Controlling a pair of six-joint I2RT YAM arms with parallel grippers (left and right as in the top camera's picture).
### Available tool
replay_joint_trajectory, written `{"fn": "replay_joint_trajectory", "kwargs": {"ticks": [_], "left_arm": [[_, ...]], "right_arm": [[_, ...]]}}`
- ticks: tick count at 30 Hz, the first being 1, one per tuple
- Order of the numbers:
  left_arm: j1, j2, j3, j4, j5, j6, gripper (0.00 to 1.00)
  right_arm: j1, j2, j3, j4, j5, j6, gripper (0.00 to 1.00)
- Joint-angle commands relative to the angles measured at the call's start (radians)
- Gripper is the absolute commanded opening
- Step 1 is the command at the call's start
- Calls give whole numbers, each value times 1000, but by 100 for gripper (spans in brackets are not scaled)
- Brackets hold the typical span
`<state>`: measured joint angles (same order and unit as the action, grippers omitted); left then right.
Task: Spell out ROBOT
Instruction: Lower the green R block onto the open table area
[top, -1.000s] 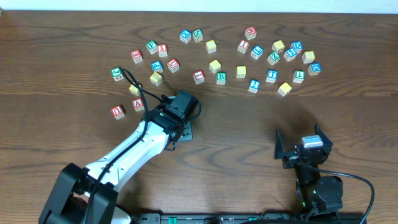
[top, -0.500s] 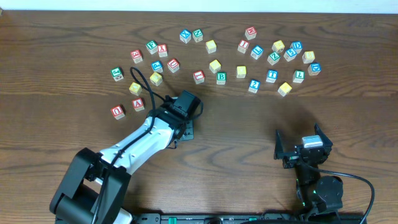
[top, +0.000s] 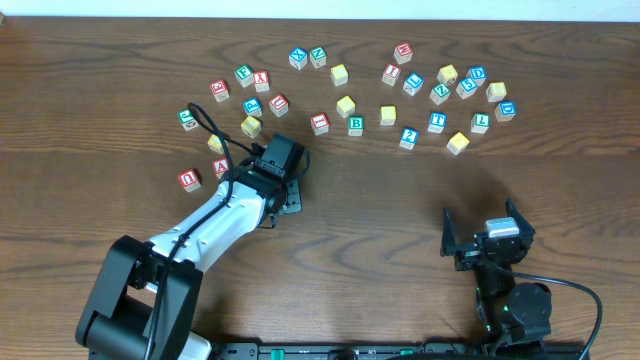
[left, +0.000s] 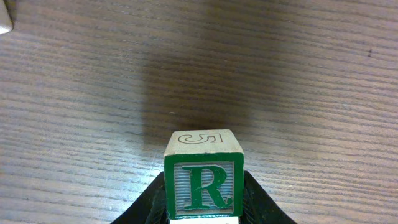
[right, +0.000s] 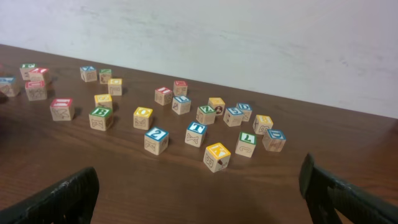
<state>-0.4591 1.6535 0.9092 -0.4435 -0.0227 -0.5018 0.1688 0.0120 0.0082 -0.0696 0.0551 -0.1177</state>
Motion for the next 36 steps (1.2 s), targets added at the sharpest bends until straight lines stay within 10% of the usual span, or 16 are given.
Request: {"fn": "replay_joint_trajectory", "kwargs": {"ticks": [1, 36], "left_arm": [[5, 12, -10, 4, 16, 30, 9], [4, 54, -10, 34, 35, 64, 17]], "right_arm": [[-11, -6, -3, -2, -5, -11, 99], [-11, -6, -3, -2, -5, -11, 99]]}}
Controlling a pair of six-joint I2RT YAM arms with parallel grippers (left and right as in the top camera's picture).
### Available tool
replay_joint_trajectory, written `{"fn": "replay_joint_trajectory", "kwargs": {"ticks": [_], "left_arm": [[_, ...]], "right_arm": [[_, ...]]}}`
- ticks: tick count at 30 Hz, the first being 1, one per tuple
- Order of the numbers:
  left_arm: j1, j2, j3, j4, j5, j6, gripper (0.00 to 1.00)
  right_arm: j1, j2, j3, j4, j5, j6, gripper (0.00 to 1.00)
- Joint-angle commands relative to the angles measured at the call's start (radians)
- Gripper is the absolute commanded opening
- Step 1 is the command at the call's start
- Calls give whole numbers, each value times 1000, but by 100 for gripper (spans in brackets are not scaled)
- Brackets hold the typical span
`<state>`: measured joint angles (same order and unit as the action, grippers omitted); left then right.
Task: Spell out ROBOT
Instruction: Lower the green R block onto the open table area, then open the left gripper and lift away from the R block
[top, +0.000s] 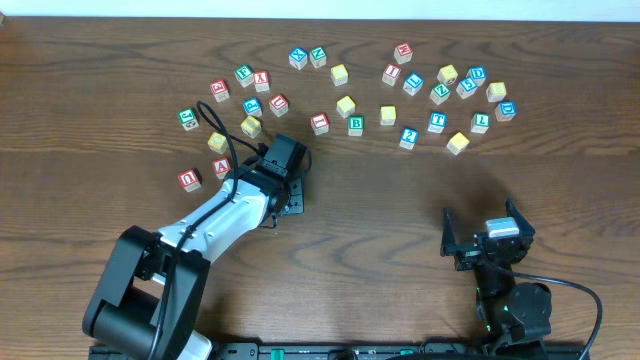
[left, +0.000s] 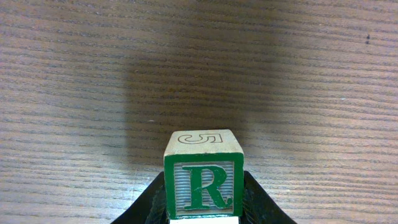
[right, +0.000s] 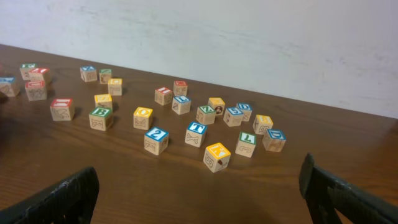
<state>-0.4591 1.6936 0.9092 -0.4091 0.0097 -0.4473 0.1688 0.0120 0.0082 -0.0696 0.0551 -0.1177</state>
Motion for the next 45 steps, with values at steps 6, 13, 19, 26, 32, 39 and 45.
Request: {"fn": "replay_joint_trajectory", "kwargs": {"ticks": [6, 13, 19, 26, 32, 39, 45], "left_arm": [[5, 14, -8, -1, 6, 10, 33], [5, 14, -2, -9, 6, 10, 54], [4, 14, 2, -15, 6, 10, 57], [4, 14, 8, -19, 8, 10, 57], [4, 9, 9, -21, 10, 10, 58], [5, 4, 21, -23, 28, 36, 58], [5, 4, 44, -23, 28, 36, 59]], "right_arm": [[-11, -6, -3, -2, -5, -11, 99], [-11, -6, -3, -2, -5, -11, 99], [-11, -6, -3, -2, -5, -11, 99], [-11, -6, -3, -2, -5, -11, 99], [-11, -6, -3, -2, -5, -11, 99], [-11, -6, -3, -2, -5, -11, 99], [-11, -6, -3, -2, -5, -11, 99]]}}
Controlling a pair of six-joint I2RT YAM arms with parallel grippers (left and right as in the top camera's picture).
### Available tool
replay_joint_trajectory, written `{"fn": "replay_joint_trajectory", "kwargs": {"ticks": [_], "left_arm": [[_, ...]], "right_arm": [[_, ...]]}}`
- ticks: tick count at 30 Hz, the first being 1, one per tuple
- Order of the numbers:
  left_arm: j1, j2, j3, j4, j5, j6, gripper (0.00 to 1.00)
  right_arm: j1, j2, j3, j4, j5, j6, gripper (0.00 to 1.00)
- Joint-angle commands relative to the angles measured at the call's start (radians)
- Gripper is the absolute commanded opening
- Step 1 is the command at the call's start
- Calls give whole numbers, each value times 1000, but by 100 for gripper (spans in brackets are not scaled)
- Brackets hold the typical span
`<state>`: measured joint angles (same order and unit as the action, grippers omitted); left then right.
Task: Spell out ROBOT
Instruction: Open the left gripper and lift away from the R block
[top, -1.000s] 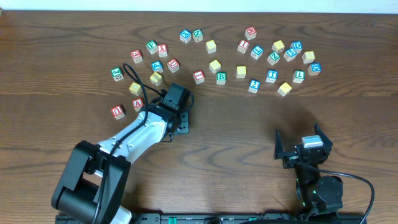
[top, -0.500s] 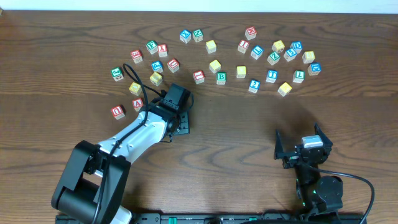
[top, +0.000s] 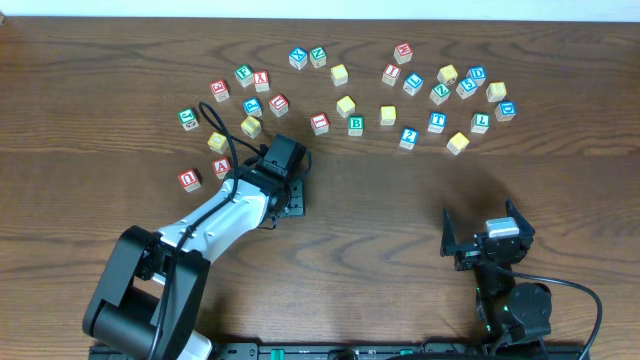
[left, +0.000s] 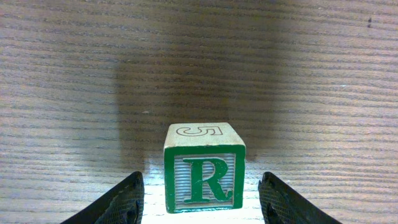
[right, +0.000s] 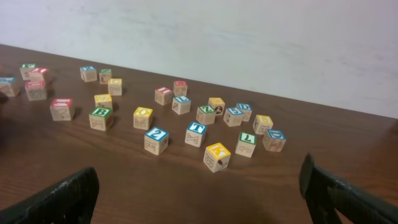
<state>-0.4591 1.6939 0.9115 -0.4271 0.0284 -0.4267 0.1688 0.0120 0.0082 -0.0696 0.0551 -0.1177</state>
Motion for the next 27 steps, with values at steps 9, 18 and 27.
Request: {"fn": "replay_joint_trajectory", "kwargs": {"ticks": [9, 18, 27], "left_arm": [[5, 3, 88, -8, 9, 24, 59], [5, -40, 212, -114, -63, 82, 59], [5, -128, 360, -254, -174, 112, 60]], "right_arm": [[-11, -6, -3, -2, -5, -11, 99], [-11, -6, -3, -2, -5, -11, 99], [-11, -6, -3, -2, -5, -11, 99]]}}
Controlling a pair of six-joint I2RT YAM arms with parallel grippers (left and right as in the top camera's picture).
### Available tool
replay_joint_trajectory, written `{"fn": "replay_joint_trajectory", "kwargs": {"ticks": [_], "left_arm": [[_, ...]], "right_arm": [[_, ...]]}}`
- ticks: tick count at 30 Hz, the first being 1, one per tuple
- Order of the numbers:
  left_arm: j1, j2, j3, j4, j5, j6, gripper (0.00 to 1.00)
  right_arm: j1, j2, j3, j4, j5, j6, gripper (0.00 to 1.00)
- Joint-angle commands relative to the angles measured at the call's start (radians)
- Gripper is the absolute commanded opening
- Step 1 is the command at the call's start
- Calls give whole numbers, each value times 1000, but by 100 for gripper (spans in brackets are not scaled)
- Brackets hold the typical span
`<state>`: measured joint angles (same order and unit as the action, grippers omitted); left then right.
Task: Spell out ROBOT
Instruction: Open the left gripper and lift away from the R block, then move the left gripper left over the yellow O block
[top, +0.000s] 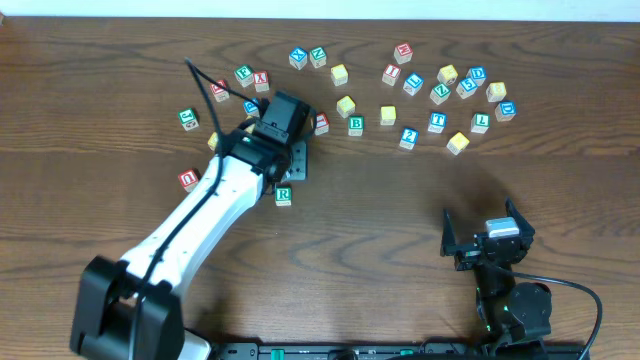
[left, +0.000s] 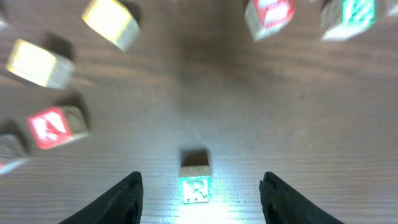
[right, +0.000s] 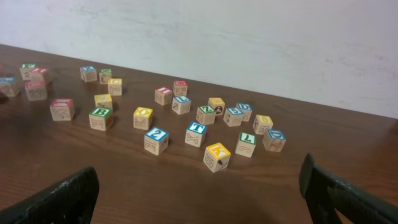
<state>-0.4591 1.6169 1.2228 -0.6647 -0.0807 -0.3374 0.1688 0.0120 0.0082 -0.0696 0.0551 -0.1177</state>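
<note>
The green R block (top: 283, 195) stands alone on the wooden table, apart from the scattered blocks, and also shows in the left wrist view (left: 196, 185). My left gripper (top: 292, 162) hangs open well above it, holding nothing; its fingertips (left: 127, 199) frame the block from high up. A green B block (right: 100, 117), a yellow O block (right: 142, 117) and a blue T block (right: 196, 134) lie among the far blocks. My right gripper (right: 199, 208) rests open and empty at the near right (top: 487, 240).
Several letter blocks lie in an arc along the far side of the table (top: 400, 200), among them a blue 2 (right: 156, 140), a yellow K (right: 217, 155) and a green L (right: 246, 144). Red blocks (left: 55, 126) lie left of the R block.
My left gripper, which stood open low around the R block, has risen and shifted toward the far blocks. The R block stays on the table. The right arm has not moved.
My left gripper was shut on the R block just above the bare table, and still held it a moment later. Then it stood open with the block resting on the wood. Now it hangs high above the freed block.
</note>
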Motion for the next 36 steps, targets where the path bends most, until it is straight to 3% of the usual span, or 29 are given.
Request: {"fn": "replay_joint_trajectory", "kwargs": {"ticks": [1, 17, 30, 36], "left_arm": [[5, -65, 55, -19, -68, 22, 65], [10, -188, 79, -1, -210, -44, 67], [113, -188, 80, 122, -254, -214, 67], [142, -173, 80, 127, -254, -353, 66]], "right_arm": [[-11, -6, -3, -2, -5, -11, 99], [-11, -6, -3, -2, -5, -11, 99], [-11, -6, -3, -2, -5, -11, 99], [-11, -6, -3, -2, -5, -11, 99]]}}
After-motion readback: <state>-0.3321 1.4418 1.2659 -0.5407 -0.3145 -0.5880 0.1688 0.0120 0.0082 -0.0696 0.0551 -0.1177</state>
